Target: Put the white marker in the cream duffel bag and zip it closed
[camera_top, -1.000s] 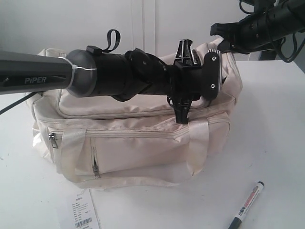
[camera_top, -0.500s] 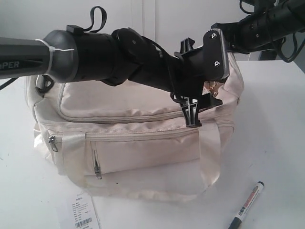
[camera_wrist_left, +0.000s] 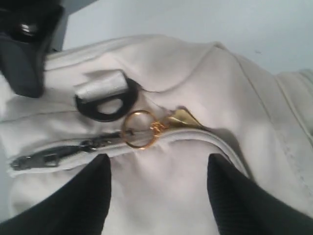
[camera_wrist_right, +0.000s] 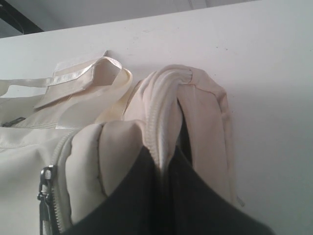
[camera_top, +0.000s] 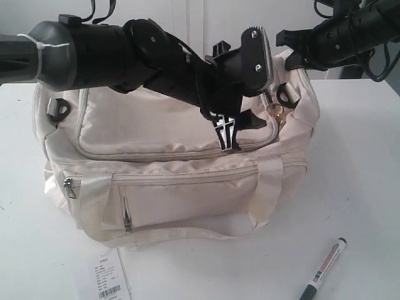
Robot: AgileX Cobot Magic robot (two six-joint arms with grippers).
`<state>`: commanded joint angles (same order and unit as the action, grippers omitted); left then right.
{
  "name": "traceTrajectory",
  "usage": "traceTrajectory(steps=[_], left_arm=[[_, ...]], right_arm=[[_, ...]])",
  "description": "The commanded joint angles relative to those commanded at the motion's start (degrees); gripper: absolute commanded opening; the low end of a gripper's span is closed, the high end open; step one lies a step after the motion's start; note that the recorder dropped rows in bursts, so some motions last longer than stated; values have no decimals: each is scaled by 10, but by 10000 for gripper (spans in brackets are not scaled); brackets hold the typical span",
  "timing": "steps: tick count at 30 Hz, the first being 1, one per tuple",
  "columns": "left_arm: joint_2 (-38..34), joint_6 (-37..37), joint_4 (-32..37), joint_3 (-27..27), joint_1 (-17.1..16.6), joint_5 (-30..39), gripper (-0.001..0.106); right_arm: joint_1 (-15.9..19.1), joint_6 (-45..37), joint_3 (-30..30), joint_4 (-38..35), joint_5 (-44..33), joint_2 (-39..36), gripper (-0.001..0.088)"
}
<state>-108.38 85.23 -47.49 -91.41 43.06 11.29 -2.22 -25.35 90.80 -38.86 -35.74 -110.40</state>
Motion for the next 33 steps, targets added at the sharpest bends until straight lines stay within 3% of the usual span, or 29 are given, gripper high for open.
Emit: traceTrajectory(steps=[4,13,21,33], left_arm=[[-8,-91,-57,-20,0,1,618],[-53,-305,-27,-85,0,37,618],[-76,-506,-18,-93,-8,16,618],[-107,-537,-18,-93,-3,-17,618]], right_arm=[[0,0,0,0,0,0,0],[0,0,0,0,0,0,0],[0,0,0,0,0,0,0],[0,0,0,0,0,0,0]])
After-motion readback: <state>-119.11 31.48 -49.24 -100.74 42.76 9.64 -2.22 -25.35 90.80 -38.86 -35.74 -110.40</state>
